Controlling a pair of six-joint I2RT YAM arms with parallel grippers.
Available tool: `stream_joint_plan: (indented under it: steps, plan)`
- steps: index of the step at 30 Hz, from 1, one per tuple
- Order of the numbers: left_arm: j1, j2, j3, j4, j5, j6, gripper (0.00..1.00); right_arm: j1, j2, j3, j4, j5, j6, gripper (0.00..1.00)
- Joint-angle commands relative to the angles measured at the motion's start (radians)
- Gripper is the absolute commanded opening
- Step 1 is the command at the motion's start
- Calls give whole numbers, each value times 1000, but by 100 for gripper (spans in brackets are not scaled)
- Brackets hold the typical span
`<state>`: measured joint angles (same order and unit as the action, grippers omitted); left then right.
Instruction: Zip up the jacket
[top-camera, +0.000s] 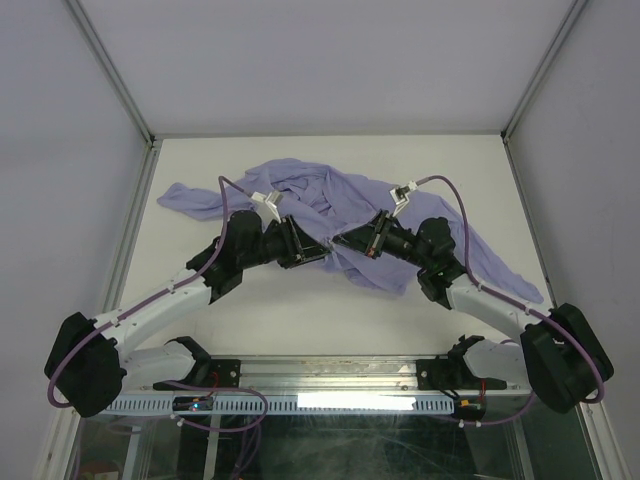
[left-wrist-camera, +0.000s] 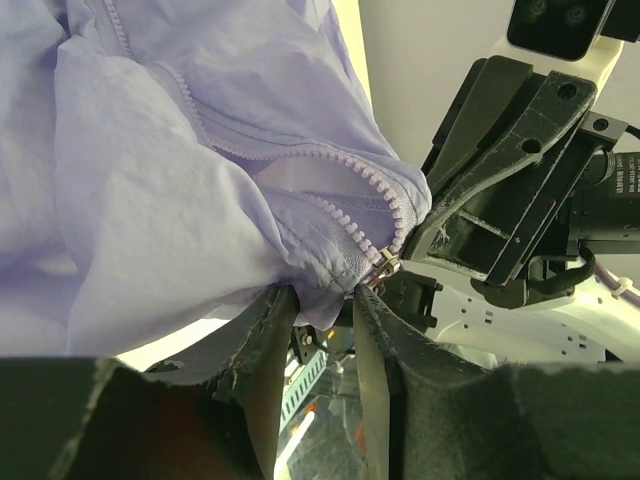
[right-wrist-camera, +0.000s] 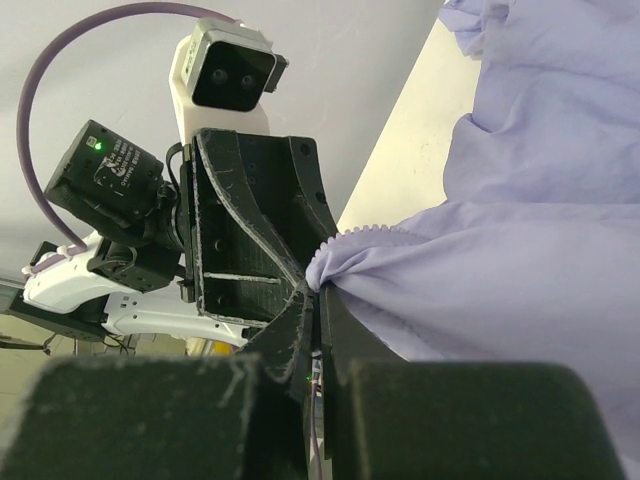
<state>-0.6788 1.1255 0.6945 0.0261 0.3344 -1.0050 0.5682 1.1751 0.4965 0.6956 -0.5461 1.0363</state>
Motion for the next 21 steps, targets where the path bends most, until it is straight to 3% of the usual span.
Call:
stream_joint_plan:
  steps: [1, 7, 14, 15, 18, 21]
  plan:
    - [2, -22, -19, 116, -12, -45, 30, 10, -5, 4, 103, 5, 24, 0]
    - [3, 10, -9, 165, 47, -16, 0, 12, 8, 7, 104, 13, 12, 0]
    - [2, 15, 17, 106, 92, 37, 0, -6, 23, 89, -40, 30, -98, 0]
    - [3, 14, 22, 96, 84, 34, 0, -6, 19, 105, -84, 30, -121, 2]
    - [2, 20, 32, 80, 77, 23, 0, -6, -11, 126, -196, 39, -180, 25]
    - [2, 32, 37, 80, 83, 13, 0, -5, -71, 125, -316, 49, -234, 37]
